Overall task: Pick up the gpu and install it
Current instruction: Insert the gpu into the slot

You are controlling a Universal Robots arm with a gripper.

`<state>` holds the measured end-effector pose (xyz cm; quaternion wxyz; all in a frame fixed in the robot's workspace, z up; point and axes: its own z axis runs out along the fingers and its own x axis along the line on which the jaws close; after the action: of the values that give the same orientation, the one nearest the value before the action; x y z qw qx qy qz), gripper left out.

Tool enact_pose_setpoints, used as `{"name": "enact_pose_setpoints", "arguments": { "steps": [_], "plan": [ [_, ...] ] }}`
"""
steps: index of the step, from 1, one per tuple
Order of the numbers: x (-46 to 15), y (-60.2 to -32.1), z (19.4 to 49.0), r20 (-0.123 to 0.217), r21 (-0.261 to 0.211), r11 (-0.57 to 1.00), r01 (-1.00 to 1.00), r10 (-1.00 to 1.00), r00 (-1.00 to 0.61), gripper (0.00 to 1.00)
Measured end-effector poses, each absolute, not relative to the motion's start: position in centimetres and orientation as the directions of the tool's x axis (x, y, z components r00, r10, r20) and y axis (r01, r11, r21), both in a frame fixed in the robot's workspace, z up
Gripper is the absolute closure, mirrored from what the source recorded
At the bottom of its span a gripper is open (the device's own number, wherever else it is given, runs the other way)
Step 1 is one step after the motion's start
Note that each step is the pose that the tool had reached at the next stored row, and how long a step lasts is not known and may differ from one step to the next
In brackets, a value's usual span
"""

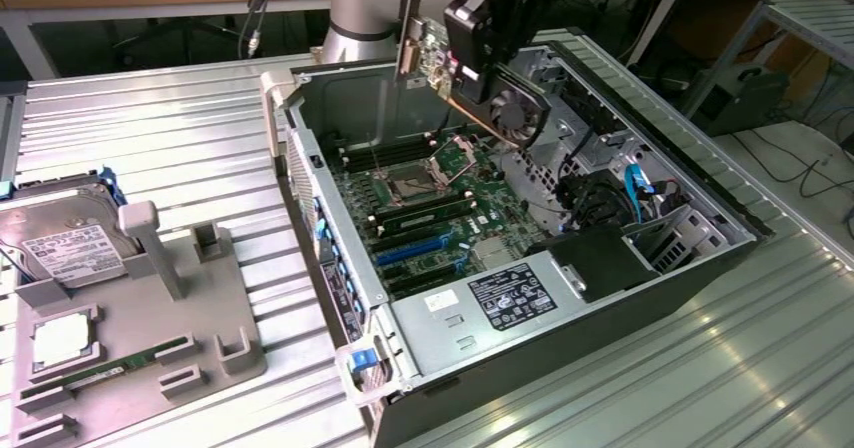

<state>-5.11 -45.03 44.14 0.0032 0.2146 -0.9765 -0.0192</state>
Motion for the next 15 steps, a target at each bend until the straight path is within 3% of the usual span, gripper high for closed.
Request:
{"name": "enact_pose_setpoints", "arguments": {
  "steps": [15],
  "plan": [
    [-5.11,-45.03,44.13,-0.002,0.039,0.736,-0.676,-0.676,-0.737,0.72]
  ]
}}
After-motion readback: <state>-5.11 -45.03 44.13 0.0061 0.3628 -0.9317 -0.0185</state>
